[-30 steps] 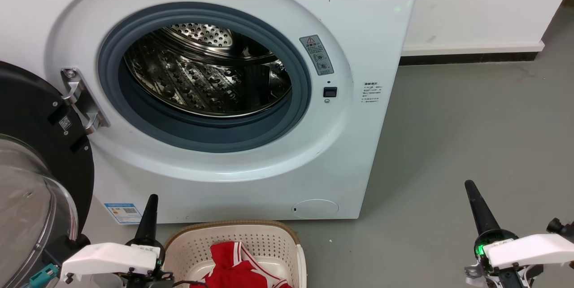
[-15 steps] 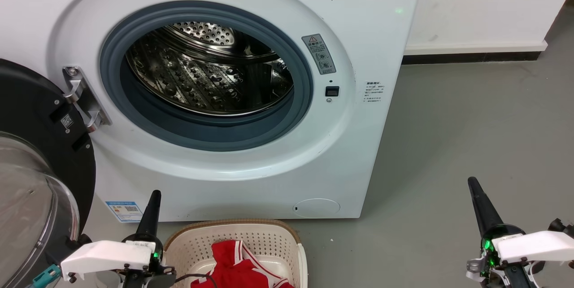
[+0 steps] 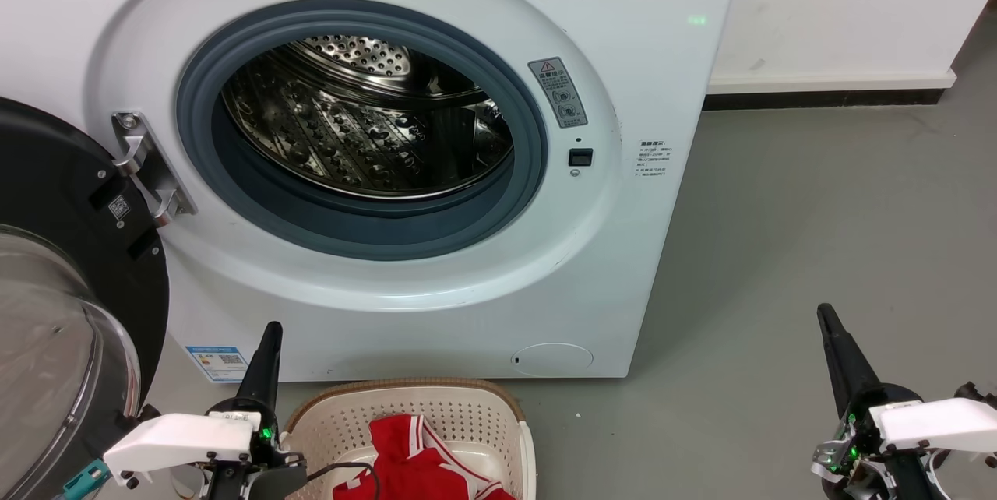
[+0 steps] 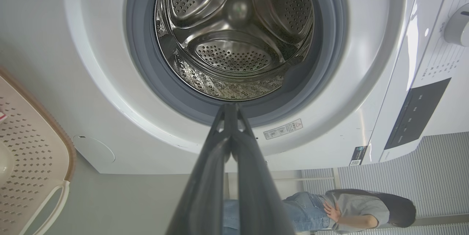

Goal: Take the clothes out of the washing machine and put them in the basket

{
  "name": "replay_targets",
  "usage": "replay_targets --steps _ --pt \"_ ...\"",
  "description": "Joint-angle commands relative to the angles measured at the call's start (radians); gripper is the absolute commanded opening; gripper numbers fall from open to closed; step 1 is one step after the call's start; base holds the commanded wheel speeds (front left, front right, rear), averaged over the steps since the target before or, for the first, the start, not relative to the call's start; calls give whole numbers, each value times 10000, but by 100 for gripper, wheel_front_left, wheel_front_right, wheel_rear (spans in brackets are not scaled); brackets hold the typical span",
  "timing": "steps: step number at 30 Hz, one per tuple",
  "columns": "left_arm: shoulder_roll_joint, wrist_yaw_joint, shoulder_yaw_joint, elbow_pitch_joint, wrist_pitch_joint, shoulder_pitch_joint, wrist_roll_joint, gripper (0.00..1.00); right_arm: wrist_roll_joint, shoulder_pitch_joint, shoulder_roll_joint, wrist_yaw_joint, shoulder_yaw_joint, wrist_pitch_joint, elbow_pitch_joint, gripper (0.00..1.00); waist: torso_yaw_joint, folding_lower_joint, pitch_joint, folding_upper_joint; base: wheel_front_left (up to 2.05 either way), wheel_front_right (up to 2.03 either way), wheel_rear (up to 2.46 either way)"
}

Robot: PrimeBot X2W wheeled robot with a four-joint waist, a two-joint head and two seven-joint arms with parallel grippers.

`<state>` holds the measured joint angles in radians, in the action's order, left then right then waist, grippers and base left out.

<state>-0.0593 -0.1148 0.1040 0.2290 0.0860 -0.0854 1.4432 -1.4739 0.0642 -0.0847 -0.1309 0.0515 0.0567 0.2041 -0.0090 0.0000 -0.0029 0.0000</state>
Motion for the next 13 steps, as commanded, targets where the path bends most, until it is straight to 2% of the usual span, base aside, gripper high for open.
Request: replay_targets --steps 1,13 --pt "4 -66 46 11 68 -137 205 0 -248 268 0 2 29 38 48 0 6 0 4 0 0 0 0" --pt "68 -137 98 113 203 -249 1098 0 -1133 394 32 3 141 159 258 0 52 0 35 0 0 0 0"
